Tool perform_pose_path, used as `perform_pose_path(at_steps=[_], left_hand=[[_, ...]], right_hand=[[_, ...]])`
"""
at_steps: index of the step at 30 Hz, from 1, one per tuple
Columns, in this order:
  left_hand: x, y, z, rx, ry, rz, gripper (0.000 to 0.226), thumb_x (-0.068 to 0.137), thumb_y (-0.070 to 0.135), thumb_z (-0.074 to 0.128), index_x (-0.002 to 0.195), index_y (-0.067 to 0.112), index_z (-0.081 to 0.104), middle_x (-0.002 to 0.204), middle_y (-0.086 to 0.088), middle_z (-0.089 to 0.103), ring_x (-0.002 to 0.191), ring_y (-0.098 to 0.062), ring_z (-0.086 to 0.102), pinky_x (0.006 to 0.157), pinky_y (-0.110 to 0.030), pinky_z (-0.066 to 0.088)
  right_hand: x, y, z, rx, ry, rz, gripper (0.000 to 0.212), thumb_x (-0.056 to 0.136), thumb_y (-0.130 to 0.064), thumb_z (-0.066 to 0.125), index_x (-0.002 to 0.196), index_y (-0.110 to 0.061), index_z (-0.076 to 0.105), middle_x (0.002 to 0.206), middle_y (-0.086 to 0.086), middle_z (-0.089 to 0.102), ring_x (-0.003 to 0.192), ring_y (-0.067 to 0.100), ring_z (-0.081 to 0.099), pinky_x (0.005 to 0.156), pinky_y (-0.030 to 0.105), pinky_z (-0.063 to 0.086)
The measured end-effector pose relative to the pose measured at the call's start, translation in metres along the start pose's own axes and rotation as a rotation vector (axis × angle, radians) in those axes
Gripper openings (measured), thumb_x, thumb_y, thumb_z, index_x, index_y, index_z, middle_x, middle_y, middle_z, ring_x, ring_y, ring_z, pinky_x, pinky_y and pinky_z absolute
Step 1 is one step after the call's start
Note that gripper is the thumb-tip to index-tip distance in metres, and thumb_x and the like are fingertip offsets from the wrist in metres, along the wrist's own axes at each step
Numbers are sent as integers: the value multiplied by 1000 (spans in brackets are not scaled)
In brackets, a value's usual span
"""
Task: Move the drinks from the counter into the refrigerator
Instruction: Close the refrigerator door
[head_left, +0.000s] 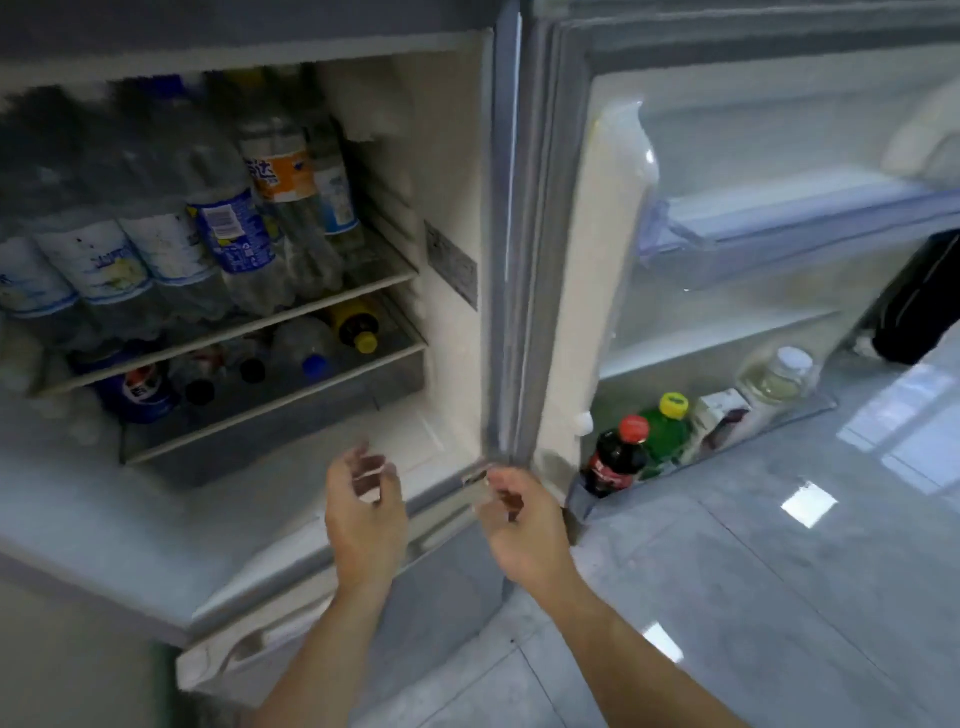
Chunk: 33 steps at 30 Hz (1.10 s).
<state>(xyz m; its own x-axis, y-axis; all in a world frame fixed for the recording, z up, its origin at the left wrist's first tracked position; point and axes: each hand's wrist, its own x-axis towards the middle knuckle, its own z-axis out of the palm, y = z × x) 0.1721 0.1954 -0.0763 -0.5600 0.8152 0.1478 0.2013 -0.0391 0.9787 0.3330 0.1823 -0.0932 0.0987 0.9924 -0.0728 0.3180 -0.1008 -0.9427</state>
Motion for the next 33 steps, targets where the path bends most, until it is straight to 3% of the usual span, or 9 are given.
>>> perform_pose_path(at_steps=[3,6,8,12,14,18,23,27,33], left_hand=[[-60,-36,17,-12,-52,-250,27,96,5,58,120,16,54,103,-17,65,84,-24,64,65,-27,54],[-124,-70,21,61,-125,-461,30,96,4,58,126,3,53,91,-14,63,68,-20,57,53,-30,51],[-164,-84,17,126,-194,-525,32,96,4,58,127,2,51,82,-7,61,62,-17,55,54,-31,49],[-221,-96,14,209,-307,-589,34,95,7,59,129,9,51,96,-18,64,71,-23,57,57,-30,50],[-240,-95,17,220,-342,-612,36,96,7,58,131,8,50,97,-19,63,77,-25,56,61,-31,50],[-260,-81,39,243,-385,-594,35,96,7,57,130,11,51,104,-18,63,83,-25,58,64,-30,52],[-257,-55,96,219,-429,-468,31,97,16,59,127,19,52,109,-8,65,97,-23,65,68,-31,57],[-242,-31,157,170,-486,-366,23,96,28,59,115,38,52,107,8,63,98,-16,65,83,-45,59],[-218,14,237,46,-507,-244,23,92,18,64,99,40,61,99,8,69,90,-8,68,89,-47,57]], right_hand=[[-54,59,-52,51,108,103,26,87,-12,71,112,-19,64,99,-13,64,89,6,63,75,6,47],[-115,112,-101,44,198,261,27,88,-16,72,109,-30,62,98,-18,64,91,1,63,73,6,47],[-152,143,-132,55,281,362,26,87,-16,72,109,-28,64,99,-14,65,93,2,63,77,15,51],[-213,187,-184,98,399,537,25,88,-18,71,112,-24,65,101,-3,67,93,11,66,75,24,53],[-231,202,-203,141,438,604,25,88,-19,71,112,-23,64,103,1,68,93,15,67,83,39,58],[-235,214,-233,228,499,658,29,90,-17,69,118,-17,64,102,4,67,94,19,66,90,49,57],[-193,214,-267,300,502,620,29,91,-17,69,120,-19,63,107,4,66,97,19,65,86,44,59],[-135,195,-301,342,503,560,27,91,-14,68,116,-21,63,107,5,65,93,18,65,82,40,59],[-34,145,-359,353,452,420,24,94,-15,66,117,-20,60,105,2,63,91,15,63,78,36,58]])
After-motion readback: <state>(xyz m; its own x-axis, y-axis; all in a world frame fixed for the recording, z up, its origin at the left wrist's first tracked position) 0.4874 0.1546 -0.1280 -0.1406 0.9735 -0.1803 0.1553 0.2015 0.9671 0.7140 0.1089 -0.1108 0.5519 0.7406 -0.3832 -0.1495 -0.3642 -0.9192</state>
